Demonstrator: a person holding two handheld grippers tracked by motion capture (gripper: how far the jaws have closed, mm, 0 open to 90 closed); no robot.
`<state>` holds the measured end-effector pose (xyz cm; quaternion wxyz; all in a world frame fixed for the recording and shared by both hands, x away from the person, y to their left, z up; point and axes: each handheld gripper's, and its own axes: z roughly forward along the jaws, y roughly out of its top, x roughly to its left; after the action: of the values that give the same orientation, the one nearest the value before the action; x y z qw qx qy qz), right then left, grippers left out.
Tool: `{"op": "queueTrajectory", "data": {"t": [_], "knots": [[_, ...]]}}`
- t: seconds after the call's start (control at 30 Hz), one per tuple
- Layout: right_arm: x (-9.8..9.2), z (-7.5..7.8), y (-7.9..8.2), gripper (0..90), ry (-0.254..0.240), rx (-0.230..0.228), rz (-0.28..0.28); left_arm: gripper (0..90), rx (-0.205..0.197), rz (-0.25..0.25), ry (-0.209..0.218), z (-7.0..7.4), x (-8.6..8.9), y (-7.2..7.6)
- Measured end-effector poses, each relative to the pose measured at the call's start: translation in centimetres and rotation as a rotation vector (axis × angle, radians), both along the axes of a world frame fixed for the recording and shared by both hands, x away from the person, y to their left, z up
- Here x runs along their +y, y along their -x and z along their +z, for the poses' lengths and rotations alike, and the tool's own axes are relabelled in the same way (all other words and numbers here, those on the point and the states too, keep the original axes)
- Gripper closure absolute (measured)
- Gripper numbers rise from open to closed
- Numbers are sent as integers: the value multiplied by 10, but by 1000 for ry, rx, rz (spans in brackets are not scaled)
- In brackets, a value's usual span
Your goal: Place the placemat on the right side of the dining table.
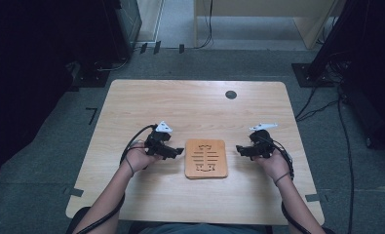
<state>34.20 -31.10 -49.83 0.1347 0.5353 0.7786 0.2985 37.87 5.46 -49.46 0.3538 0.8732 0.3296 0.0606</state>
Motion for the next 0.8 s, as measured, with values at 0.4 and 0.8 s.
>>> {"op": "queueTrajectory", "data": {"t": [0.4,0.8], "knots": [[14,0,3,200,-1,-2,37,171,12,-5,2,-1,-2,1],[29,-2,4,202,-3,14,79,171,9,-10,-3,-1,-3,3]]}}
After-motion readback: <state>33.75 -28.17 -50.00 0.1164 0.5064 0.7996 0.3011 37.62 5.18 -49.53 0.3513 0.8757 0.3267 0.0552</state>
